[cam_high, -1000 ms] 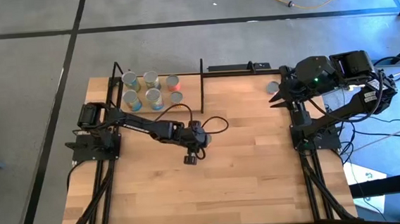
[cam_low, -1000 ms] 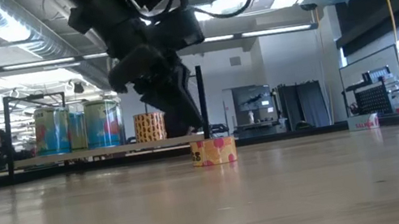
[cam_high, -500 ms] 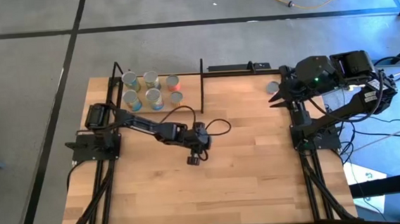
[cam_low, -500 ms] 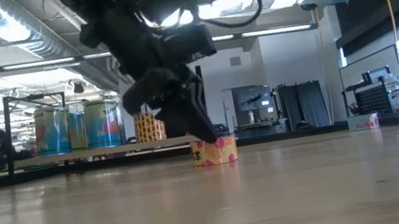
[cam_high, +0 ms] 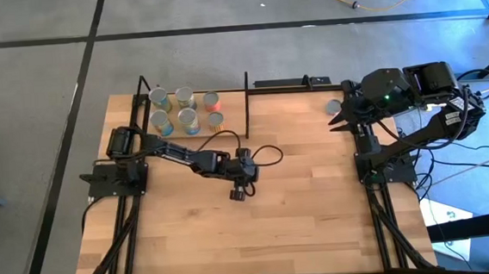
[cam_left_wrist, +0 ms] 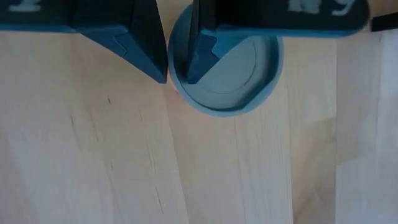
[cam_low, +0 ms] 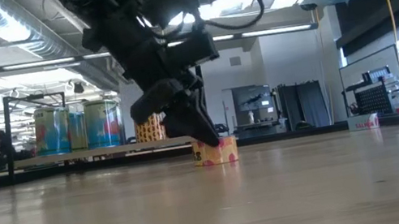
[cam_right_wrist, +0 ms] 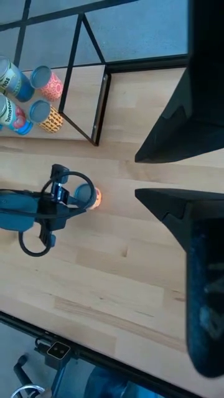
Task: Pick and place cans onto a shelf
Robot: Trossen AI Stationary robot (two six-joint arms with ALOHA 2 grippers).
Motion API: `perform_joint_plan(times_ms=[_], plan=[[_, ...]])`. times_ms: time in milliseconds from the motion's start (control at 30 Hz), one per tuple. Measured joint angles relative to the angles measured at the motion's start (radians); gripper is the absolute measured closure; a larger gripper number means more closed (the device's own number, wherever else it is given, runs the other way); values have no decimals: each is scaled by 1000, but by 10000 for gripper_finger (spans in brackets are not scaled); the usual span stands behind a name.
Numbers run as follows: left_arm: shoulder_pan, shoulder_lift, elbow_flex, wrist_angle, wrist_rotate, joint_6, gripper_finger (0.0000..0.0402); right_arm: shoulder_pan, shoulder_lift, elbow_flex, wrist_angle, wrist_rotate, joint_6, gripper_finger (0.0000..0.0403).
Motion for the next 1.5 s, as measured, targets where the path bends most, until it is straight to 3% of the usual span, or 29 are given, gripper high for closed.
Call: perform_joint_plan(times_ms=[300, 500, 767, 1067, 1333, 1500], plan=[[-1, 14, 2, -11, -3, -8, 352, 0, 0, 0, 4, -1, -1, 324], [10, 12, 2, -41, 54, -127, 393, 0, 0, 0, 5, 0, 0, 325], [13, -13, 26, -146, 70, -212, 398, 0, 0, 0, 5, 0, 0, 325], [21, -17, 251, -479, 171, -134, 400, 0, 0, 0, 5, -1, 0, 325], [25, -18, 508, -730, 70, -55, 401, 0, 0, 0, 5, -1, 1, 325], [56, -18, 682, -832, 60, -55, 401, 0, 0, 0, 5, -1, 24, 325]])
